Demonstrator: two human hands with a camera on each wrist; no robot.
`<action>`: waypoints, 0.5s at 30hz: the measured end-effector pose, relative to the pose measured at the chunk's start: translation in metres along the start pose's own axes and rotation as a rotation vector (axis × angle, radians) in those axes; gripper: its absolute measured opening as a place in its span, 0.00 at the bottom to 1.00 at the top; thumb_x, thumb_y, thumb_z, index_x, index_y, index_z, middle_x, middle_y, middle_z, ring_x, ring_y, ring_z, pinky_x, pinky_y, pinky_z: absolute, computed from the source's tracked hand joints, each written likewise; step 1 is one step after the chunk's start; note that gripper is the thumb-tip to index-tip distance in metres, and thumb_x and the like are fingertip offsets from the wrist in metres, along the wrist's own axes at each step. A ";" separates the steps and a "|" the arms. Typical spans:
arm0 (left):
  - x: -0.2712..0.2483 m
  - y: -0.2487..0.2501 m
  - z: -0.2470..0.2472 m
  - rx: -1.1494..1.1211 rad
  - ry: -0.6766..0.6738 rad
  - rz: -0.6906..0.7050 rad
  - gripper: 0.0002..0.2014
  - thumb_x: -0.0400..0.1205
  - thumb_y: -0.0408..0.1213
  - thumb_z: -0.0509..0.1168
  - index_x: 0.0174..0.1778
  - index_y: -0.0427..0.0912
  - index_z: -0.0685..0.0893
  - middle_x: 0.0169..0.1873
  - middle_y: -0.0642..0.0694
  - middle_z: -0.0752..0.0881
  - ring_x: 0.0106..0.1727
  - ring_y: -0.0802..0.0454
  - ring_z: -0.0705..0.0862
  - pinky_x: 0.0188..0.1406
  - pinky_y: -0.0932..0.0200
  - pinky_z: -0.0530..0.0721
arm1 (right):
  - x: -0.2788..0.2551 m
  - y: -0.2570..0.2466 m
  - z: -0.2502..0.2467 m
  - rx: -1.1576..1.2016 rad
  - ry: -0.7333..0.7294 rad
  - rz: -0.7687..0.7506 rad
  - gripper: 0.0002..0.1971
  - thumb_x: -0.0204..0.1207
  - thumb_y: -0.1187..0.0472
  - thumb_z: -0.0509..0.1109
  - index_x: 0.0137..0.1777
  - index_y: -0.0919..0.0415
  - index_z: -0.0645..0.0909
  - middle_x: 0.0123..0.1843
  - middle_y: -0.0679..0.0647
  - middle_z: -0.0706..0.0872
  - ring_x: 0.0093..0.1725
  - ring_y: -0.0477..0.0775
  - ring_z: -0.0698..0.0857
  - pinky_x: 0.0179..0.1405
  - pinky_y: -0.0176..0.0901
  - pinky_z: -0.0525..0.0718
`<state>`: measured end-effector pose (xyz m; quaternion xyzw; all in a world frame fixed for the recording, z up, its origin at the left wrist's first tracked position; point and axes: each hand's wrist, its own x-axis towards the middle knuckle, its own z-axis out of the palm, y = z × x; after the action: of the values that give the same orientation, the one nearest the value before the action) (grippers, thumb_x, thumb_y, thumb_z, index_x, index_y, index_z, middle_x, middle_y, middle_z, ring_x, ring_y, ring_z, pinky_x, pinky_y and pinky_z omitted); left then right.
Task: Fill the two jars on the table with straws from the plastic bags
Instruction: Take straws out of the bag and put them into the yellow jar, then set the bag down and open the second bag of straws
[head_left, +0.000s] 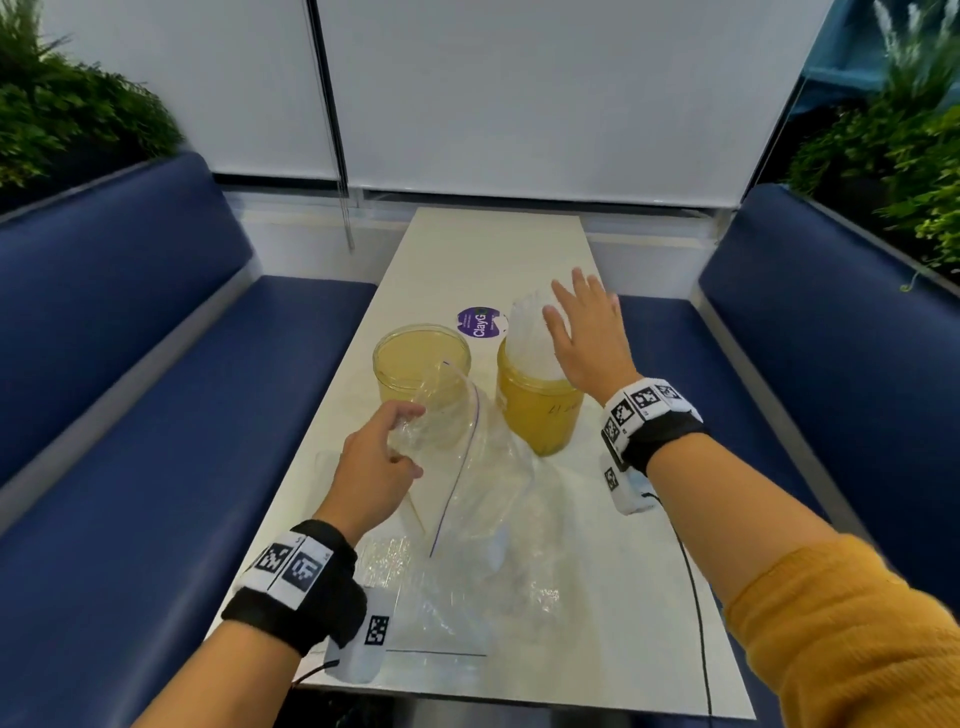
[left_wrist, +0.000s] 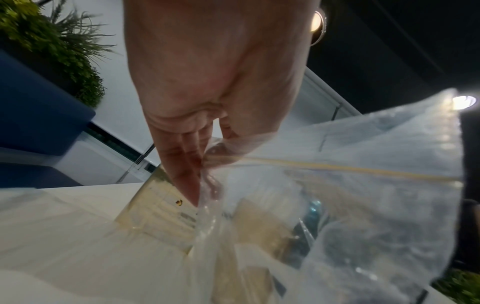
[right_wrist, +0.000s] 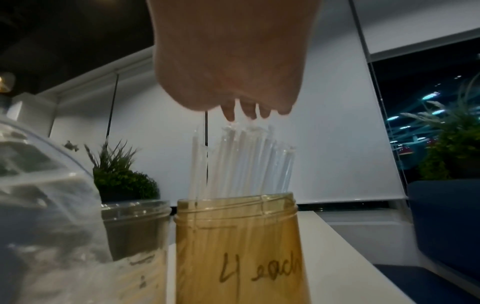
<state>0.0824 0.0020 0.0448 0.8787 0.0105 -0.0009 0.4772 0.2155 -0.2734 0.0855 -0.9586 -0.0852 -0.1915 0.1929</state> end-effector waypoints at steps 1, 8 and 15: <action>0.001 -0.005 0.000 0.000 0.001 -0.012 0.31 0.80 0.16 0.64 0.61 0.63 0.80 0.59 0.57 0.80 0.42 0.38 0.91 0.43 0.39 0.93 | -0.008 -0.004 -0.004 0.073 0.147 -0.011 0.23 0.91 0.47 0.52 0.80 0.55 0.73 0.83 0.57 0.69 0.83 0.58 0.65 0.84 0.60 0.63; -0.011 -0.007 0.011 -0.155 -0.091 -0.121 0.28 0.83 0.17 0.60 0.76 0.44 0.79 0.49 0.37 0.92 0.43 0.52 0.93 0.39 0.63 0.91 | -0.108 -0.046 0.019 0.158 -0.055 -0.288 0.19 0.89 0.49 0.56 0.68 0.55 0.85 0.65 0.52 0.85 0.67 0.52 0.79 0.65 0.49 0.78; -0.043 -0.025 0.006 -0.001 -0.158 0.024 0.22 0.87 0.51 0.65 0.76 0.62 0.67 0.67 0.60 0.81 0.65 0.56 0.82 0.59 0.61 0.77 | -0.174 -0.030 0.082 0.152 -0.377 -0.117 0.36 0.81 0.29 0.39 0.81 0.40 0.71 0.81 0.46 0.72 0.81 0.48 0.67 0.81 0.54 0.65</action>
<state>0.0389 0.0103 0.0212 0.8758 -0.0376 -0.0647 0.4768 0.0771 -0.2285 -0.0437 -0.9536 -0.1895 -0.0128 0.2337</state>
